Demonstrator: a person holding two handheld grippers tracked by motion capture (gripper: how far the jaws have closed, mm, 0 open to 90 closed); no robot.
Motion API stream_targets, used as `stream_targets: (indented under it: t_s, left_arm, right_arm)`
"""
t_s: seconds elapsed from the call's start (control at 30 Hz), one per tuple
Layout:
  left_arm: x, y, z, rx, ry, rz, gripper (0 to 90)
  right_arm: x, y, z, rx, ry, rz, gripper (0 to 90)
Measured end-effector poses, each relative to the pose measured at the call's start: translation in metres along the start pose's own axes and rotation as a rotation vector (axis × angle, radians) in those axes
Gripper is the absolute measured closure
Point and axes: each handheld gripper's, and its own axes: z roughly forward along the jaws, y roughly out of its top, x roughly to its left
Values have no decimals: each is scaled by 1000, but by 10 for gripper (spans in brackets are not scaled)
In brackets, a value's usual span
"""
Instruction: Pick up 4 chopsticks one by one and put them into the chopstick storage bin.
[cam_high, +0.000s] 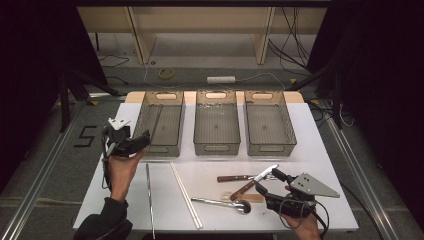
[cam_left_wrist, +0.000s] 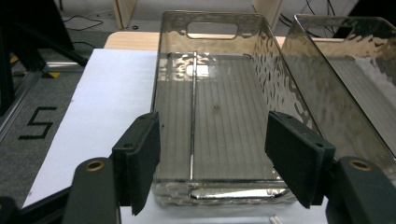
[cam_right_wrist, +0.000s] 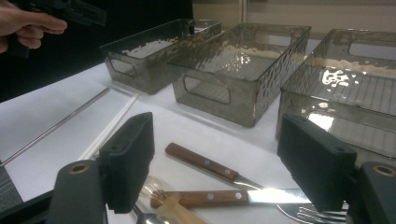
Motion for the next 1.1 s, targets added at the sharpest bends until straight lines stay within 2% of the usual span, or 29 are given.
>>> stream_targets:
  t_s: [0.07,0.13,0.2,0.3,0.37,0.57,0.73,0.87,0.93,1.03,1.1]
  left_arm:
    - [0,-7,-1,-11,13,-22,345]
    - [-1,-14,1,12,11,-35,335]
    - [-5,-22,-2,5,21,-25,326]
    - [-11,-29,-10,-14,4,-39,317]
    - [-14,-33,-16,-17,10,-20,314]
    - [-12,-52,-28,-38,-3,-97,298]
    - [-16,-73,-36,-29,8,-66,284]
    - [-18,-84,-47,-35,-5,-65,273]
    - [-19,-90,-52,-39,-15,-77,262]
    - [-20,-98,-58,-44,-13,-80,259]
    - [-21,-102,-60,-32,-8,-68,262]
  right_arm:
    - [0,0,0,-5,0,-3,284]
    - [0,0,0,0,-1,0,284]
    - [0,0,0,2,-1,-3,284]
    - [0,0,0,1,-1,-5,284]
    - [0,0,0,2,-3,-1,284]
    - [0,0,0,0,-1,-7,284]
    - [0,0,0,0,-2,-5,284]
    - [1,0,0,-1,-4,-7,284]
    - [1,0,0,-3,-2,-10,284]
    - [1,0,0,-2,-4,-10,284]
    - [1,0,0,-3,-3,-11,284]
